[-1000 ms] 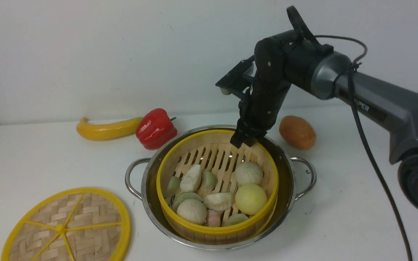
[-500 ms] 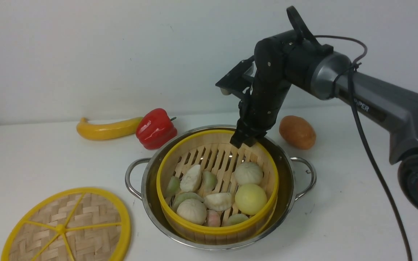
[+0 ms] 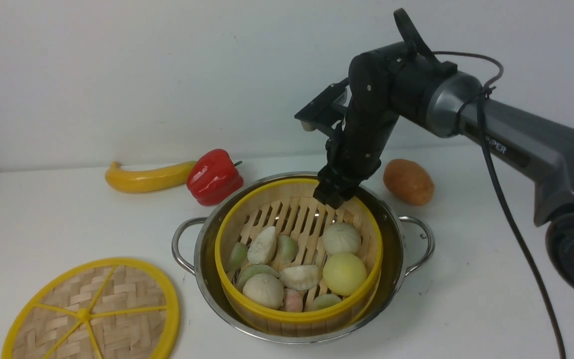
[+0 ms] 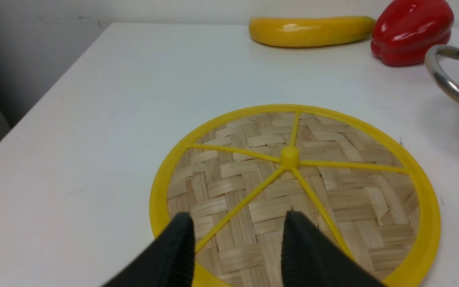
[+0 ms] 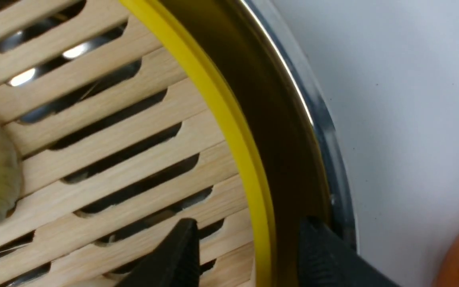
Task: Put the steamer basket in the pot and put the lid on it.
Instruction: Use the right arm to put the steamer into the iron steamer pot in the middle, then use the left arm to lift the lid of the steamer
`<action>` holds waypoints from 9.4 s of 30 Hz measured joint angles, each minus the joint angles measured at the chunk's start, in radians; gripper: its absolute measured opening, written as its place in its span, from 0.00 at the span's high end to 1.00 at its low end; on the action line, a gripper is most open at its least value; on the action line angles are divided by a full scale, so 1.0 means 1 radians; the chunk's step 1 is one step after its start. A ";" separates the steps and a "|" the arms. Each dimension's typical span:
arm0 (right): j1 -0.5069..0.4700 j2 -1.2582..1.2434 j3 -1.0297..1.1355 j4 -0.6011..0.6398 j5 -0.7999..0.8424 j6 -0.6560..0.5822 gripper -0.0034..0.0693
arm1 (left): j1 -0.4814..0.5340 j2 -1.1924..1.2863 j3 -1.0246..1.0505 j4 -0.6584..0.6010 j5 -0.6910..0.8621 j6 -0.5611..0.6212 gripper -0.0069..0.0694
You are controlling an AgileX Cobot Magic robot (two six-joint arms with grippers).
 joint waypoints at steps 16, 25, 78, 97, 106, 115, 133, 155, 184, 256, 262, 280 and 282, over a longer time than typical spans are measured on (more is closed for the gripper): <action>0.000 -0.244 -0.097 -0.244 0.012 0.266 0.56 | 0.000 0.000 0.000 0.000 0.000 0.000 0.53; 0.000 -0.432 -0.097 -0.277 0.024 0.412 0.84 | 0.000 0.000 0.000 0.000 0.000 0.000 0.53; -0.348 -2.162 1.882 -0.291 -0.818 0.663 0.98 | 0.000 0.000 0.000 0.000 0.000 0.000 0.53; -0.412 -2.390 2.215 -0.344 -0.813 0.703 0.96 | 0.000 0.000 0.000 0.000 0.000 0.000 0.53; -0.412 -2.390 2.242 -0.351 -0.835 0.704 0.96 | 0.000 0.000 0.000 0.000 0.000 0.000 0.53; -0.412 -2.390 2.242 -0.351 -0.837 0.709 0.95 | 0.000 0.000 0.000 0.000 0.000 0.000 0.53; -0.412 -2.390 2.242 -0.177 -0.846 0.474 0.93 | 0.000 0.000 0.000 0.000 0.000 0.000 0.53; -0.412 -2.390 2.242 -0.100 -0.849 0.419 0.91 | 0.000 0.000 0.000 0.000 0.000 0.000 0.53; -0.412 -2.390 2.242 -0.100 -0.849 0.418 0.87 | 0.000 0.000 -0.027 -0.605 -0.338 -0.110 0.53; -0.412 -2.390 2.242 -0.100 -0.849 0.419 0.84 | -0.002 1.733 -1.061 -0.197 0.469 0.512 0.44; -0.412 -2.390 2.242 -0.100 -0.849 0.419 0.84 | -0.002 1.733 -1.062 -0.197 0.469 0.490 0.44; -0.412 -2.390 2.242 -0.100 -0.849 0.419 0.84 | -0.002 1.768 -1.064 -0.197 0.474 0.441 0.64; -0.412 -2.390 2.242 -0.100 -0.849 0.419 0.84 | -0.002 1.768 -1.065 -0.199 0.488 0.438 0.75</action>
